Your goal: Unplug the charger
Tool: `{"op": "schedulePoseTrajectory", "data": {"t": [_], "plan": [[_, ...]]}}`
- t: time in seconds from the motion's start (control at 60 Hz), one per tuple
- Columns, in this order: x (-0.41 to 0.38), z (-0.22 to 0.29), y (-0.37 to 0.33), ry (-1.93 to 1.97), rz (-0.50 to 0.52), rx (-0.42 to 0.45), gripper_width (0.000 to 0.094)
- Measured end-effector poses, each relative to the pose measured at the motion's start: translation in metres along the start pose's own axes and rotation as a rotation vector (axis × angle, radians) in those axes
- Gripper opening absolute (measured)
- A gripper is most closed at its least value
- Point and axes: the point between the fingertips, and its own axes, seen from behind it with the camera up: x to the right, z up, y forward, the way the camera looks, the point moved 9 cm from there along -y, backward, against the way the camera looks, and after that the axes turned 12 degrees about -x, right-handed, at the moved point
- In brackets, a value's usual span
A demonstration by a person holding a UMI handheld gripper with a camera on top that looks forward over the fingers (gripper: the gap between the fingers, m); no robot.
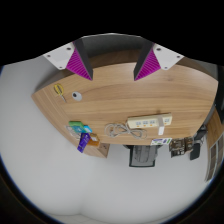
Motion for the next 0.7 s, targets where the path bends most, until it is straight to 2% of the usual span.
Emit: {"op": "schedulePoseTrajectory", "data": {"t": [0.117, 0.233, 0.35, 0.533, 0.633, 0.7], "plan": [[-0.071, 0.007, 0.033, -0.055, 0.122, 0.043, 0.0853], [-0.134, 0.042, 0.072, -0.079, 0.246, 0.13, 0.0855], [-0.176, 0.093, 0.113, -0.11, 0.293, 0.228, 0.0855], [-0.22, 0.16, 0.17, -0.121, 0.334, 0.301, 0.0828], [-0.238, 0.177, 0.195, -0.13, 0.347, 0.297, 0.0749], [-0.244, 0.181, 0.208, -0.136, 0.355, 0.29, 0.0617]]}}
